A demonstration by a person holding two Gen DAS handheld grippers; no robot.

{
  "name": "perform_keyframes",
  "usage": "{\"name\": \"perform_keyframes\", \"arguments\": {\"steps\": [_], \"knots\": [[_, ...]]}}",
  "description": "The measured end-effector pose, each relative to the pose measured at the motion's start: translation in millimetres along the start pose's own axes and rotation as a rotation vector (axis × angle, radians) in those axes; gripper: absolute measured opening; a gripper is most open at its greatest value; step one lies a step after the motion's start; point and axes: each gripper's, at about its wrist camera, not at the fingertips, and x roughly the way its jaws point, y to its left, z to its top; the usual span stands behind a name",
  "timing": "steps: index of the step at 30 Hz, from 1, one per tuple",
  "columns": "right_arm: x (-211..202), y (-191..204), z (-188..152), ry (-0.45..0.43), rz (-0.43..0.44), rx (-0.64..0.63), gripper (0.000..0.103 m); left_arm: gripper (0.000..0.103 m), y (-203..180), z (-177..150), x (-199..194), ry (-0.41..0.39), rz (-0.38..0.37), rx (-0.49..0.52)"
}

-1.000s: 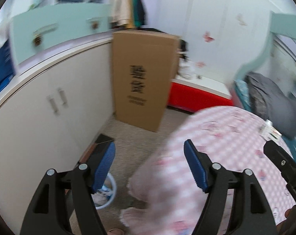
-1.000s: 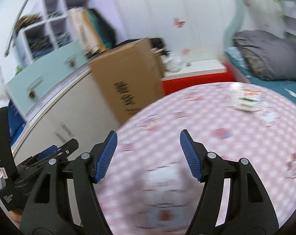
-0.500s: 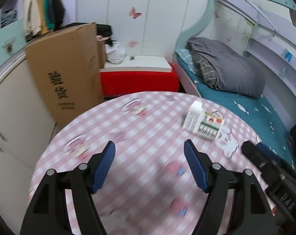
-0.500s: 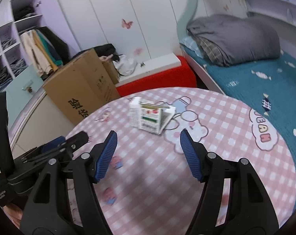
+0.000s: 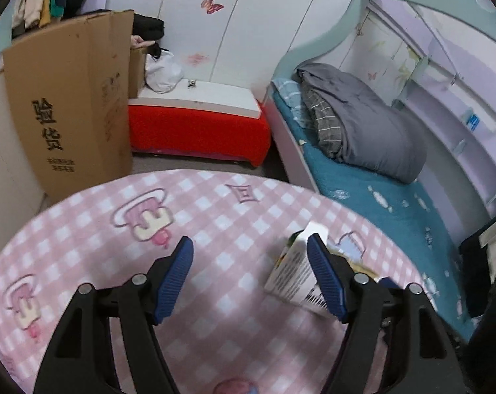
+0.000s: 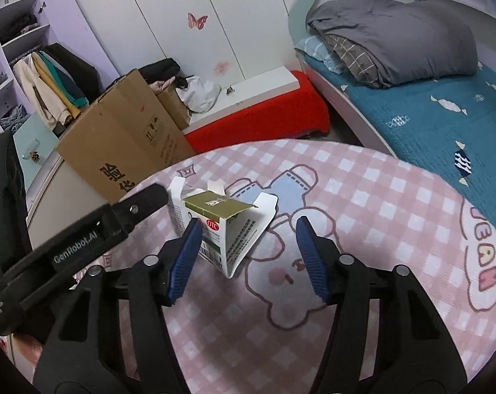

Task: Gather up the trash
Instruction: 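Grasp the green-white medicine box with the right tool while the left tool grasps a white box, then carry both boxes over the wastebasket and open both tools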

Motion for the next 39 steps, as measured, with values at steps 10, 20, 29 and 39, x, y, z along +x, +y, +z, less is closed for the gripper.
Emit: {"name": "perform_keyframes", "arguments": {"steps": [10, 20, 29, 39], "knots": [[7, 17, -4, 0.017, 0.024, -0.055, 0.041, 0.043, -18, -4, 7, 0.017, -0.109, 0.019], [-4, 51, -20, 0.023, 0.050, -0.123, 0.035, 0.025, -11, -21, -23, 0.012, -0.116, 0.011], [-28, 132, -52, 0.039, 0.147, -0.226, 0.035, 0.025, 42, -37, -100, -0.066, -0.061, -0.050], [-44, 261, -114, 0.083, 0.288, -0.347, 0.035, 0.025, 146, -66, -216, -0.168, 0.070, -0.117]]}}
